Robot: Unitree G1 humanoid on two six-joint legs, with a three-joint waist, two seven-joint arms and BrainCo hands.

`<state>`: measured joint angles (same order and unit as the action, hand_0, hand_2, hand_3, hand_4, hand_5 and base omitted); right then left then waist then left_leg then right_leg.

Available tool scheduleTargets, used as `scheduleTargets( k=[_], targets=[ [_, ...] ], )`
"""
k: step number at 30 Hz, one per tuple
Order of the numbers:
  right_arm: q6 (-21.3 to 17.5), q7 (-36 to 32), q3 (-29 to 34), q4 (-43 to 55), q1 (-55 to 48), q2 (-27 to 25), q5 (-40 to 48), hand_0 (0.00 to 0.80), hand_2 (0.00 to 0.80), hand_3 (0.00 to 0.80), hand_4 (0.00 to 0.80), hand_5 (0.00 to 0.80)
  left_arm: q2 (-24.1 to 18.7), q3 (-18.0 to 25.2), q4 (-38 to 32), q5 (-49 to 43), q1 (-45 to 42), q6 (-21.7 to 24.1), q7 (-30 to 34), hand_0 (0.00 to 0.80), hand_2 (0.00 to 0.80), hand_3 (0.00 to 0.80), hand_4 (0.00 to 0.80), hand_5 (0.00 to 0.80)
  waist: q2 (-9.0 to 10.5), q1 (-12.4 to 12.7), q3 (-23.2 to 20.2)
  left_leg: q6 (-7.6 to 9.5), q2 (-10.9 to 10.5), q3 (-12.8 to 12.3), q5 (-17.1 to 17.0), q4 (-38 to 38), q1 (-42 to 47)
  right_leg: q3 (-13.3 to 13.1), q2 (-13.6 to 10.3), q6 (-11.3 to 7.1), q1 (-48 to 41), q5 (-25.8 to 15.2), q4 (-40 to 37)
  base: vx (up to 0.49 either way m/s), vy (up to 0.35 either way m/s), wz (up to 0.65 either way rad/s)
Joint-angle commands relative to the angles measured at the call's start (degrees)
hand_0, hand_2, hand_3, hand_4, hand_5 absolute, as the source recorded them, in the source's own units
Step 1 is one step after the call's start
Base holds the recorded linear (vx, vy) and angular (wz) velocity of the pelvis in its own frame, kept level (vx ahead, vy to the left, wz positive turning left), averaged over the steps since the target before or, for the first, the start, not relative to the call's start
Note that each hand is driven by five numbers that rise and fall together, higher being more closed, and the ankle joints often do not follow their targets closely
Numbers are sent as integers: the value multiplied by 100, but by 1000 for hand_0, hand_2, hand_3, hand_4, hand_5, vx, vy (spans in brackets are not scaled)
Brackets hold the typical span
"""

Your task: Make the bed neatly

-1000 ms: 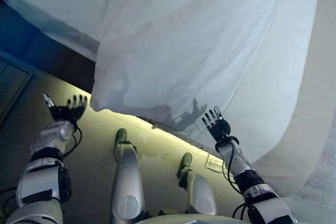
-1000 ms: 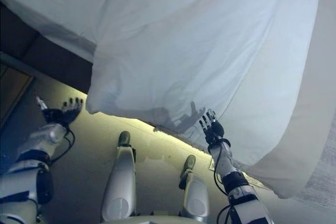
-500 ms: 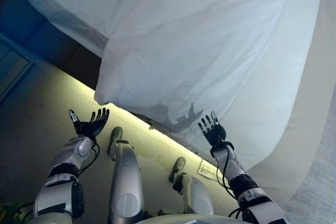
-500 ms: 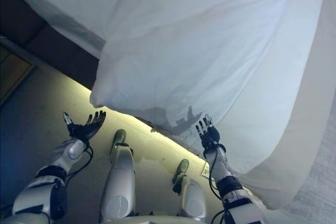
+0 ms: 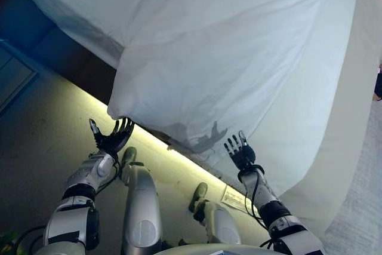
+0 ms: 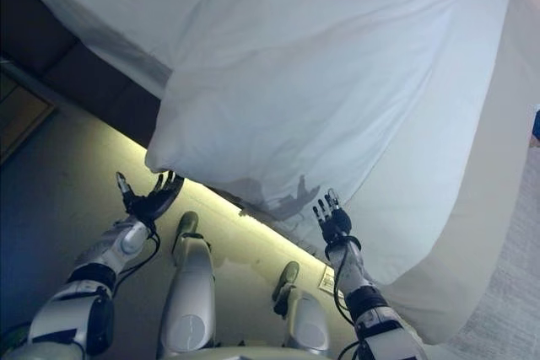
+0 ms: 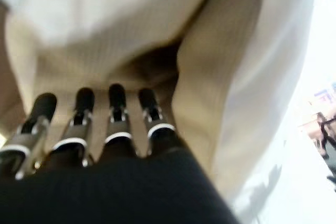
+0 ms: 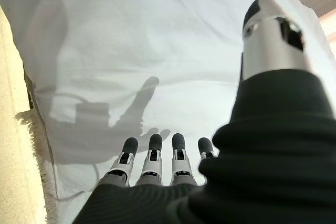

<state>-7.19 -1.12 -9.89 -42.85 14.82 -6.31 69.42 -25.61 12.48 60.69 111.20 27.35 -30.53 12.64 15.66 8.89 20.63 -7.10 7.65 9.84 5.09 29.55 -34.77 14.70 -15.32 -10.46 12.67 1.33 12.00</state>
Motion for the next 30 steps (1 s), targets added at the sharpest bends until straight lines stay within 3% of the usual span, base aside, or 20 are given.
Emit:
scheduleTargets(
  k=[1, 3, 5, 6, 9, 12, 14, 18, 20, 23, 27, 30],
  targets=[
    [-236, -134, 246, 233, 3, -104, 92, 0, 0, 0, 0, 0, -70, -115, -57, 180, 398, -150, -55, 0, 0, 0, 0, 0, -59, 96, 127, 314, 152, -295, 164, -472, 681, -321, -168, -201, 437, -1167, 73, 0, 0, 0],
    [-256, -150, 218, 242, 6, -78, 102, 0, 0, 0, 0, 0, -139, -187, -168, 180, 508, 53, -306, 0, 0, 0, 0, 0, -39, 80, 125, 315, 160, -314, 157, -480, 681, -327, -158, -202, 443, -1180, 69, 0, 0, 0],
    [-253, -159, 188, 250, 37, -79, 141, 0, 0, 0, 0, 0, -409, -435, -468, 180, 614, 601, -1128, 0, 0, 0, 0, 0, -22, 55, 116, 313, 165, -337, 153, -495, 694, -327, -152, -196, 449, -1203, 58, -14, -20, -4],
    [-272, -141, 163, 257, 47, -74, 186, 0, 0, 0, 0, 0, -577, -624, -575, -312, 693, 966, -1585, 0, 0, 0, 0, 0, -18, 45, 117, 323, 154, -344, 153, -489, 691, -329, -157, -193, 474, -1220, 76, -1, -17, -6],
    [-248, -55, 159, 254, 123, -125, 223, 0, 0, 0, 0, 0, -690, -820, -339, -2671, 836, 1813, -1754, 0, 0, 0, 0, 0, -68, 9, 128, 347, 101, -366, 125, -488, 690, -336, -185, -192, 516, -1251, 118, -5, 7, -2],
    [-141, 119, 178, 349, 257, -280, 273, 0, 0, 0, 0, 0, -788, -1162, -203, -5534, 782, 3023, -2045, 0, 0, 0, 0, 0, -183, -3, 199, 374, 3, -377, 59, -503, 691, -322, -222, -181, 557, -1219, 125, -48, 54, 4],
    [-126, 178, 235, 450, 227, -352, 256, 0, 0, 0, 0, 0, -704, -1270, -373, -6347, 533, 3543, -2371, 0, 0, 0, 0, 0, -261, 27, 249, 378, -57, -374, 14, -517, 679, -291, -250, -179, 560, -1196, 98, -57, 64, 4],
    [-183, 239, 378, 682, 34, -444, 206, 0, 0, 0, 0, 0, -477, -1511, -1137, -8181, -301, 4723, -3891, 0, 0, 0, 0, 0, -390, 167, 388, 366, -173, -298, -73, -580, 654, -208, -316, -163, 575, -1148, 96, -46, 44, 6],
    [-239, 192, 430, 696, -67, -462, 254, 0, 0, 0, 0, 0, -498, -1603, -1414, -9270, -523, 4885, -4771, 0, 0, 0, 0, 0, -412, 241, 418, 357, -195, -263, -98, -618, 652, -147, -345, -159, 577, -1134, 102, -23, -7, 5],
    [-350, 85, 440, 596, -78, -435, 327, 0, 0, 0, 0, 0, -610, -1773, -1491, -10389, -613, 4703, -5820, 0, 0, 0, 0, 0, -400, 328, 424, 340, -221, -238, -112, -632, 635, -62, -378, -157, 580, -1149, 123, -22, -20, 6],
    [-418, 46, 353, 361, 136, -419, 371, 0, 0, 0, 0, 0, -713, -2089, -1346, -11523, -421, 4294, -6538, 0, 0, 0, 0, 0, -357, 358, 420, 311, -181, -229, -100, -578, 596, -2, -411, -137, 651, -1149, 228, -17, 16, 6],
    [-414, 45, 284, 282, 261, -464, 421, 0, 0, 0, 0, 0, -777, -2347, -1248, -11973, -224, 4122, -6685, 0, 0, 0, 0, 0, -338, 317, 422, 312, -138, -269, -119, -595, 587, -13, -425, -129, 732, -1189, 294, -26, 54, 1]
  ],
)
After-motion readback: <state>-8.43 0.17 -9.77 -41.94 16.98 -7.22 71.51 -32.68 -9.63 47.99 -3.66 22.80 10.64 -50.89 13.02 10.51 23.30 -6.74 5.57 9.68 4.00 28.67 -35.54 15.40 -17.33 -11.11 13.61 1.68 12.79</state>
